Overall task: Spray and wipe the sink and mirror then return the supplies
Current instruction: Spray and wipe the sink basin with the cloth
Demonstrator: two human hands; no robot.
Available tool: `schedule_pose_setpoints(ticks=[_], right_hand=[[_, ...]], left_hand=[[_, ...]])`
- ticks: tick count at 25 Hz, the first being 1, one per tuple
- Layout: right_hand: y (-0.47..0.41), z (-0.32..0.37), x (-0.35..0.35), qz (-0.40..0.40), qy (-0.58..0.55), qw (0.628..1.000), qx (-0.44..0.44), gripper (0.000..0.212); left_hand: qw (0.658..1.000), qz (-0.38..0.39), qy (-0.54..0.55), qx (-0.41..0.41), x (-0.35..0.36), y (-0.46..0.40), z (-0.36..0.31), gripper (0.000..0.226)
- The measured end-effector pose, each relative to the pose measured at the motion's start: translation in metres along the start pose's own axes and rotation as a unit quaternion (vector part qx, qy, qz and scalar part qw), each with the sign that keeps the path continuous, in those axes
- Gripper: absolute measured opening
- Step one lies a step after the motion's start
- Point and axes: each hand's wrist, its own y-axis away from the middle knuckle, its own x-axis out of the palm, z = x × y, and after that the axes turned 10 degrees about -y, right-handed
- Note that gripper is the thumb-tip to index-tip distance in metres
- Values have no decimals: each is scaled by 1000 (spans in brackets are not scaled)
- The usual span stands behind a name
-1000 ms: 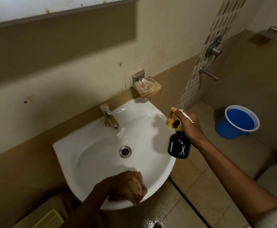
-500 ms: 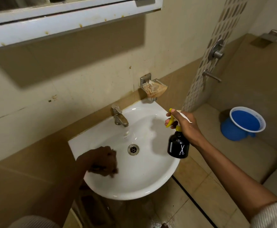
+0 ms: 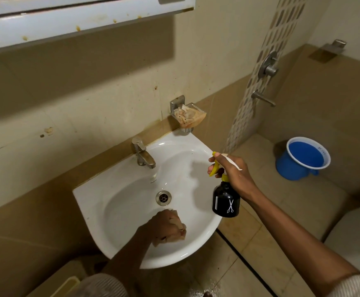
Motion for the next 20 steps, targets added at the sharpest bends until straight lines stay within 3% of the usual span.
schedule_pose_setpoints(ticks=[5, 8, 10, 12, 14, 17, 19, 20], right_hand=[[-3, 6, 10, 13, -11, 1000, 0, 38], [-6, 9, 21, 28, -26, 999, -6, 37], [-8, 10, 31, 42, -37, 998, -3, 36], [-2, 10, 48, 68, -37, 997, 5, 36], [8, 7, 68, 102, -21, 995, 5, 38], [28, 1, 107, 159, 7, 987, -5, 36], [42, -3, 131, 189, 7, 982, -5, 34], [48, -5, 140, 201, 5, 980, -2, 34]], left_hand=[[978, 109, -171, -57, -26, 37, 58, 13], [974, 99, -135, -151, -48, 80, 72, 3], [977, 73, -119, -159, -63, 111, 80, 7], [988, 15, -25, -155, -77, 148, 98, 14], [980, -112, 84, -139, -88, 171, 116, 11], [905, -385, 146, -107, -104, 167, 134, 6], [862, -466, 166, -112, -111, 140, 143, 19], [863, -464, 153, -127, -110, 124, 147, 23]])
